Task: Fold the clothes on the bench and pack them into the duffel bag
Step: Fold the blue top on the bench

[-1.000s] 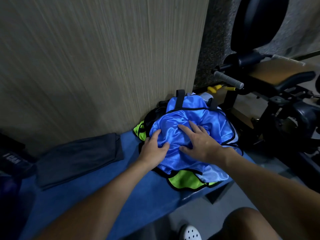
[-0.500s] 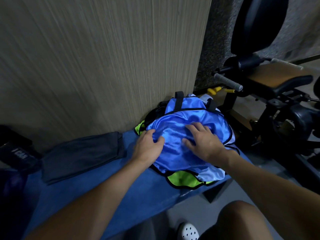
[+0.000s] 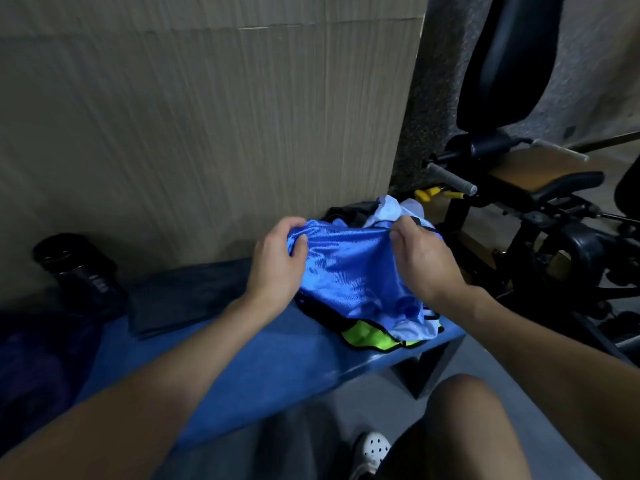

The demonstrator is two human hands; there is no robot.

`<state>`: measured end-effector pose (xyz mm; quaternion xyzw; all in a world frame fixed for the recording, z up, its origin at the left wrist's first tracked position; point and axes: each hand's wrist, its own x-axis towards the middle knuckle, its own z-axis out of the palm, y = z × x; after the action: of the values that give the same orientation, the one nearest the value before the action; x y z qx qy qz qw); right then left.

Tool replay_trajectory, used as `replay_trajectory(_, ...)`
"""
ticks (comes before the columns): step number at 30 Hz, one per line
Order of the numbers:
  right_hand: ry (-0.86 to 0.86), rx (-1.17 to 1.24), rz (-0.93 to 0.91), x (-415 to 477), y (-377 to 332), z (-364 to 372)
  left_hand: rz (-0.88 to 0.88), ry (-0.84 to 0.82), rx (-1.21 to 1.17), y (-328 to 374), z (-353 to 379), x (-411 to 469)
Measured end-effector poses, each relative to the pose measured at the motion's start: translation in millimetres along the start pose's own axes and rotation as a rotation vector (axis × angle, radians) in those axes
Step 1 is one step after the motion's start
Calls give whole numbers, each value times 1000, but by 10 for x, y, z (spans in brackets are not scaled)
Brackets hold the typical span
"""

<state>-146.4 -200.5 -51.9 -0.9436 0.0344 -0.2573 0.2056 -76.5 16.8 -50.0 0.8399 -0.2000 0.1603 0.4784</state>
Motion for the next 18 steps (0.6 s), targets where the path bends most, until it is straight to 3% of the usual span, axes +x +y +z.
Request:
replay_trajectory(5,-25,140,-48,-74,-389,-279,68,-44,-66,154,-581,-80)
replay_trajectory(8,-37,242,-33,-110,-654,-328,-10,-112,-43,156,-880,-81)
replay_trajectory(11,-20,385,100,-96,-865,-311,-114,-160,-18,130,-1079,-150)
replay_trajectory(14,2,503,157,-61,-1082,-318,-28,-277,120,233,-1228,-394)
replay_trajectory(18,7,584,146,-53,-1380,-312,-43,-531,-100,444,-1184,-742)
